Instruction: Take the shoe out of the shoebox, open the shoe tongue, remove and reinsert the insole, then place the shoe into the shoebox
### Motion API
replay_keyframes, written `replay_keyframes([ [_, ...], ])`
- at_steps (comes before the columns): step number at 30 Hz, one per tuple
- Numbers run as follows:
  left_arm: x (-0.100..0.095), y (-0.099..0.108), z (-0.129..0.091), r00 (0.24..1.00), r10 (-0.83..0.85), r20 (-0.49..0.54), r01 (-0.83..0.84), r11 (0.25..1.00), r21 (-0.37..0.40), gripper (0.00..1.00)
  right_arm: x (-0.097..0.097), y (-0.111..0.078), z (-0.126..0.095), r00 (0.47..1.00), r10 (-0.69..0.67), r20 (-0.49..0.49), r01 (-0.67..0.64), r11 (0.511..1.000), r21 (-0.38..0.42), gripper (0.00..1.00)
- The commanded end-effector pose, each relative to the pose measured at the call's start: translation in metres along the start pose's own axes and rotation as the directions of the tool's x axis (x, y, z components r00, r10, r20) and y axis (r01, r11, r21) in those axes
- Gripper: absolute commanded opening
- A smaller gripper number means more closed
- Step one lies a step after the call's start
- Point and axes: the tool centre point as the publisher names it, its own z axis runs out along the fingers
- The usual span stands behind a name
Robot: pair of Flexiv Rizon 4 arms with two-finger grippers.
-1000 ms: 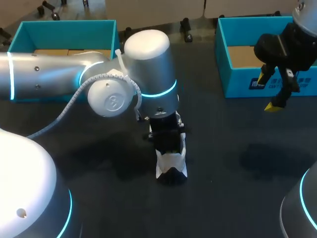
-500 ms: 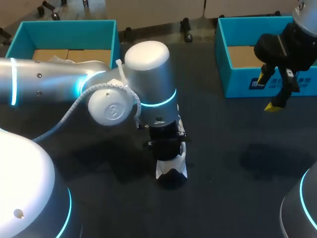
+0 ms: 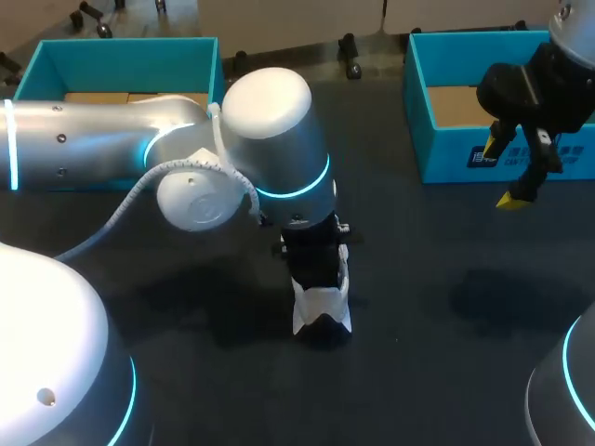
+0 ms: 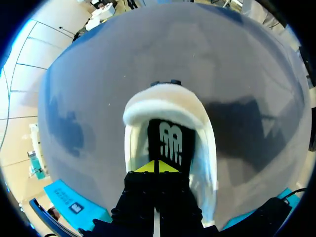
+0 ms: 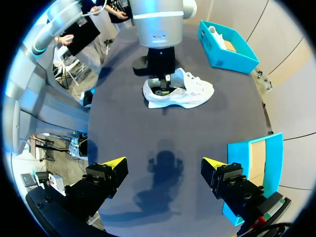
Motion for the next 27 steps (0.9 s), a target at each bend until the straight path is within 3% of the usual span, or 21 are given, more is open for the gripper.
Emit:
replay_keyframes([
  [1, 0.005, 0.004, -0.015, 1.000, 0.000, 0.002, 0.000, 0.997, -0.074, 0.00, -0.002, 0.001, 0.001, 1.000, 0.001, -0.003, -0.001, 1.000, 0.004, 1.00],
  [13, 0.007, 0.023, -0.022, 0.999, 0.023, -0.032, -0.030, 0.974, -0.225, 0.00, -0.002, 0.001, 0.001, 1.000, 0.001, -0.003, -0.001, 1.000, 0.004, 1.00],
  [16, 0.009, 0.022, -0.022, 0.999, -0.006, -0.042, -0.003, 0.975, -0.220, 0.00, -0.002, 0.001, 0.001, 1.000, 0.001, -0.003, -0.001, 1.000, 0.004, 1.00],
  [17, 0.010, 0.023, -0.022, 0.999, -0.012, -0.051, 0.001, 0.977, -0.212, 0.27, -0.002, 0.001, 0.001, 1.000, 0.001, -0.003, -0.001, 1.000, 0.004, 1.00],
  [18, 0.010, 0.023, -0.021, 0.998, -0.014, -0.055, 0.002, 0.978, -0.210, 0.41, -0.002, 0.001, 0.001, 1.000, 0.001, -0.003, -0.001, 1.000, 0.004, 1.00],
  [20, 0.010, 0.022, -0.020, 0.997, -0.035, -0.067, 0.021, 0.978, -0.206, 0.57, -0.002, 0.001, 0.001, 1.000, 0.001, -0.003, -0.001, 1.000, 0.004, 1.00],
  [23, 0.010, 0.020, -0.022, 0.995, -0.052, -0.079, 0.035, 0.977, -0.211, 0.67, -0.002, 0.001, 0.001, 1.000, 0.001, -0.003, -0.001, 1.000, 0.004, 1.00],
  [25, 0.010, 0.019, -0.022, 0.995, -0.058, -0.083, 0.039, 0.977, -0.212, 0.80, -0.002, 0.001, 0.001, 1.000, 0.001, -0.003, -0.001, 1.000, 0.004, 1.00],
  [27, 0.010, 0.020, -0.022, 0.994, -0.055, -0.090, 0.033, 0.974, -0.225, 0.82, -0.002, 0.001, 0.001, 1.000, 0.001, -0.003, -0.001, 1.000, 0.004, 1.00],
])
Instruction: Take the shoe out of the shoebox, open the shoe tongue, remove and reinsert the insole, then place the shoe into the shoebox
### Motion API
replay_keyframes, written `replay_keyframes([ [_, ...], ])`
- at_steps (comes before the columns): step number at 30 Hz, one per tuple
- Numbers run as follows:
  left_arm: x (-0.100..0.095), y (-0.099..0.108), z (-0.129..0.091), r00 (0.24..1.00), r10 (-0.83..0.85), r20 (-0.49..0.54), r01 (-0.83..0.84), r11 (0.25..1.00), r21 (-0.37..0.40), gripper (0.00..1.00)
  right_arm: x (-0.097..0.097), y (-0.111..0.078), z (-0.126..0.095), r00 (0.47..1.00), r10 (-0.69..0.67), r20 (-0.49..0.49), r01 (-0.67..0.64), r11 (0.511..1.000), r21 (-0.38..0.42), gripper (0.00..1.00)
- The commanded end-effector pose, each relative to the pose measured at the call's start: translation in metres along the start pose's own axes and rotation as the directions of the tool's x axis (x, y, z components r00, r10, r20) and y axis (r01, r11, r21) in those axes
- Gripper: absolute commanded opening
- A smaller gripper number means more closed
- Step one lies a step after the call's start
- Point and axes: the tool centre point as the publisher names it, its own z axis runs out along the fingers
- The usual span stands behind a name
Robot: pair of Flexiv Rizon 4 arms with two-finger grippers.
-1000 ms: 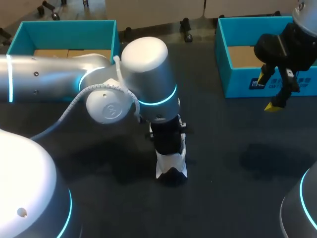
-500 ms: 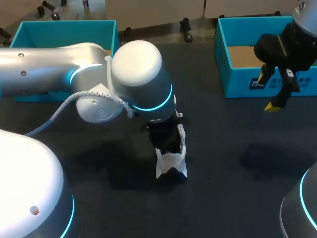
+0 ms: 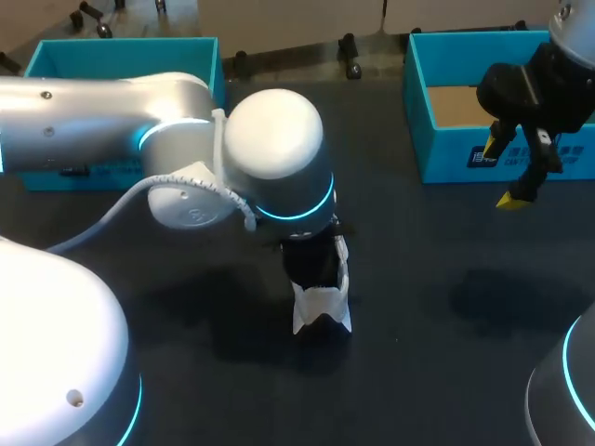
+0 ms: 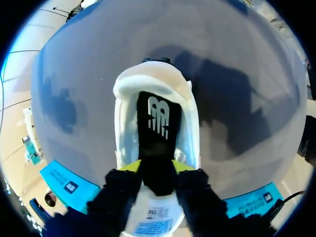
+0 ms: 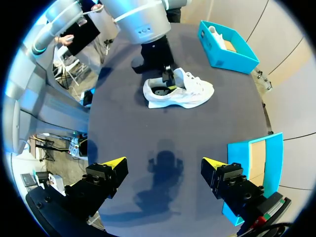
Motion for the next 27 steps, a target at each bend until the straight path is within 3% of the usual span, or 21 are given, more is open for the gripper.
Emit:
replay_keyframes([
  [1, -0.004, -0.001, 0.001, 1.000, 0.004, -0.019, -0.004, 1.000, -0.019, 0.82, -0.002, 0.001, 0.001, 1.000, 0.001, -0.003, -0.001, 1.000, 0.004, 1.00],
  [3, -0.003, 0.000, 0.001, 1.000, 0.008, -0.024, -0.008, 1.000, -0.027, 0.92, -0.002, 0.001, 0.001, 1.000, 0.001, -0.003, -0.001, 1.000, 0.004, 1.00],
  [6, -0.002, -0.002, -0.001, 1.000, 0.011, -0.024, -0.012, 0.999, -0.029, 1.00, -0.002, 0.001, 0.001, 1.000, 0.001, -0.003, -0.001, 1.000, 0.004, 1.00],
  [27, -0.001, 0.007, -0.023, 1.000, 0.014, -0.008, -0.015, 0.999, -0.048, 1.00, -0.002, 0.001, 0.001, 1.000, 0.001, -0.003, -0.001, 1.000, 0.004, 1.00],
])
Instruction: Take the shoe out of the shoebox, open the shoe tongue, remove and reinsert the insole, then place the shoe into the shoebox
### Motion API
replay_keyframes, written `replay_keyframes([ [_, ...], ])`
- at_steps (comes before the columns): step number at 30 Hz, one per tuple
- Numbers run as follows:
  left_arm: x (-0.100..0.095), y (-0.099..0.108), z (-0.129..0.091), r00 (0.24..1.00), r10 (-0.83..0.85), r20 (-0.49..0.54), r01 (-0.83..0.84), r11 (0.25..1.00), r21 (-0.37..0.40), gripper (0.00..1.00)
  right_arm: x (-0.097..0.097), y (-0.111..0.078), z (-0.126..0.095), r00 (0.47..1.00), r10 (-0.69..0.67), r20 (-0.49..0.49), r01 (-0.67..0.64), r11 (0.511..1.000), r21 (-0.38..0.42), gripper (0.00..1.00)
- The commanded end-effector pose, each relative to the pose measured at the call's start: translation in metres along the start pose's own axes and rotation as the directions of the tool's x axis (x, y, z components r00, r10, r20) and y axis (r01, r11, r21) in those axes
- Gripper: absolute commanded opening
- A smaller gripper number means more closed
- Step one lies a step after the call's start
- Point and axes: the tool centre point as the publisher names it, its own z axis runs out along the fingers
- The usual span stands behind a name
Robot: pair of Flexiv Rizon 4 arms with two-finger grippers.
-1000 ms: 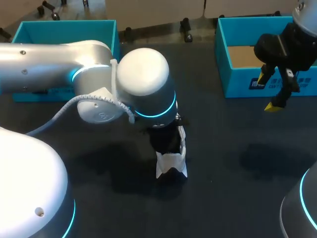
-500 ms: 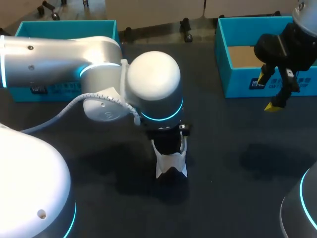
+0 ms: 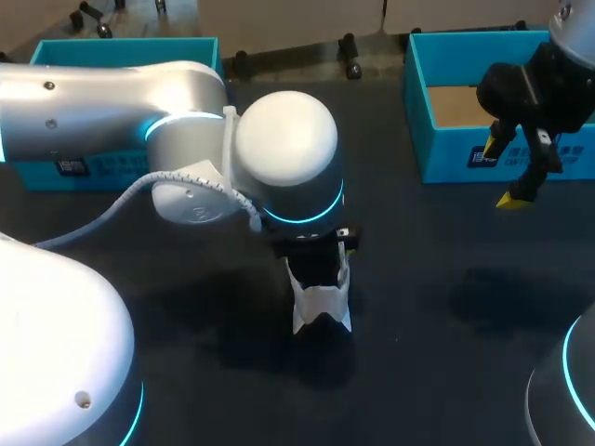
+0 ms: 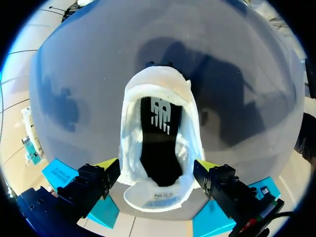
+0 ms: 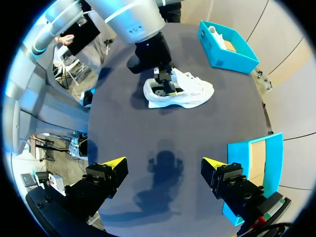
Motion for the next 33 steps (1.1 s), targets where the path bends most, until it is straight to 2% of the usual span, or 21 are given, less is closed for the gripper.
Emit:
replay_keyframes([
  [1, 0.005, 0.005, -0.006, 1.000, 0.001, 0.003, -0.001, 1.000, 0.001, 1.00, -0.002, 0.001, 0.001, 1.000, 0.001, -0.003, -0.001, 1.000, 0.004, 1.00],
  [18, 0.002, 0.028, -0.029, 1.000, 0.003, 0.025, -0.003, 1.000, -0.005, 1.00, -0.002, 0.001, 0.001, 1.000, 0.001, -0.003, -0.001, 1.000, 0.004, 1.00],
  [25, -0.004, 0.051, -0.035, 1.000, -0.007, 0.031, 0.007, 1.000, -0.021, 1.00, -0.002, 0.001, 0.001, 1.000, 0.001, -0.003, -0.001, 1.000, 0.004, 1.00],
  [27, -0.006, 0.058, -0.033, 1.000, -0.011, 0.021, 0.011, 0.999, -0.036, 0.90, -0.002, 0.001, 0.001, 1.000, 0.001, -0.003, -0.001, 1.000, 0.004, 1.00],
  [28, -0.006, 0.061, -0.032, 1.000, -0.016, 0.020, 0.016, 0.999, -0.030, 0.89, -0.002, 0.001, 0.001, 1.000, 0.001, -0.003, -0.001, 1.000, 0.004, 1.00],
  [30, -0.007, 0.067, -0.030, 1.000, -0.017, 0.013, 0.017, 1.000, -0.024, 0.76, -0.002, 0.001, 0.001, 1.000, 0.001, -0.003, -0.001, 1.000, 0.004, 1.00],
  [32, -0.008, 0.070, -0.028, 1.000, -0.013, 0.009, 0.013, 1.000, -0.016, 0.76, -0.002, 0.001, 0.001, 1.000, 0.001, -0.003, -0.001, 1.000, 0.004, 1.00],
  [33, -0.008, 0.071, -0.026, 1.000, -0.012, 0.009, 0.013, 1.000, -0.016, 0.72, -0.002, 0.001, 0.001, 1.000, 0.001, -0.003, -0.001, 1.000, 0.004, 1.00],
])
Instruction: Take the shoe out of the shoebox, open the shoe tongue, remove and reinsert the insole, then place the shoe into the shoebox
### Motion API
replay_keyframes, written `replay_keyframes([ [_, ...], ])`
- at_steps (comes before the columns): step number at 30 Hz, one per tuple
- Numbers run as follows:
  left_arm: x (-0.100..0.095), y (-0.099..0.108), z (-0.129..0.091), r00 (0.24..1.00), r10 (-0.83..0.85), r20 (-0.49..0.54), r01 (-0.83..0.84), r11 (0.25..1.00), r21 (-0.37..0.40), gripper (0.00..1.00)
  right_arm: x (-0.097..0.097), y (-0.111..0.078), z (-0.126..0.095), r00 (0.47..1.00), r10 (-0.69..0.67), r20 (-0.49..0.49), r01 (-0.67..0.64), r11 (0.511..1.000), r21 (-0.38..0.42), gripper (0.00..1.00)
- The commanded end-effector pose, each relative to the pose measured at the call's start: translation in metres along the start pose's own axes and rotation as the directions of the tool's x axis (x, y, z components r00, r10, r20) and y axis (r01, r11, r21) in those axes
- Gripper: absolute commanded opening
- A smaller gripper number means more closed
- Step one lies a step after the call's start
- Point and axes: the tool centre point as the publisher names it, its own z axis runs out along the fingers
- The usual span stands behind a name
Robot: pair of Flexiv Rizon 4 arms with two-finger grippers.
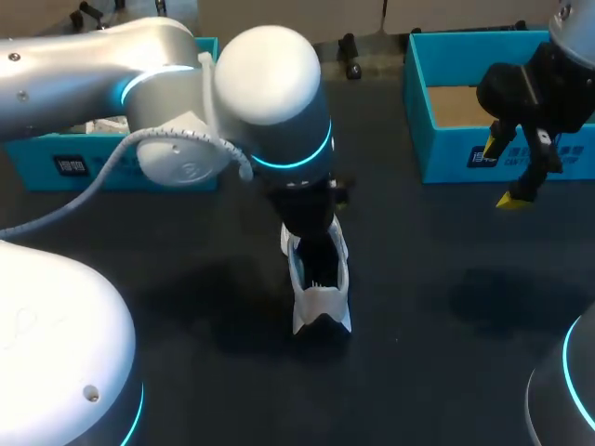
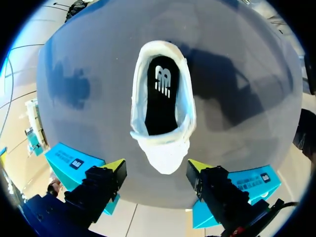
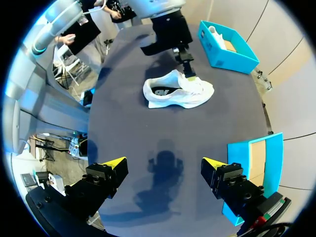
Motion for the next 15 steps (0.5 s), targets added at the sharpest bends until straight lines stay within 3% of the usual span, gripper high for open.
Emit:
replay_keyframes([
  [1, -0.007, 0.007, 0.009, 1.000, 0.007, -0.014, -0.007, 1.000, 0.021, 0.67, -0.002, 0.001, 0.001, 1.000, 0.002, -0.003, -0.002, 1.000, 0.004, 1.00],
  [11, -0.002, -0.002, 0.025, 0.999, 0.030, -0.042, -0.027, 0.997, 0.068, 0.51, -0.002, 0.001, 0.001, 1.000, 0.002, -0.003, -0.002, 1.000, 0.004, 1.00],
  [15, 0.002, -0.010, 0.026, 0.998, 0.055, -0.043, -0.050, 0.994, 0.094, 0.49, -0.002, 0.001, 0.001, 1.000, 0.002, -0.003, -0.002, 1.000, 0.004, 1.00],
])
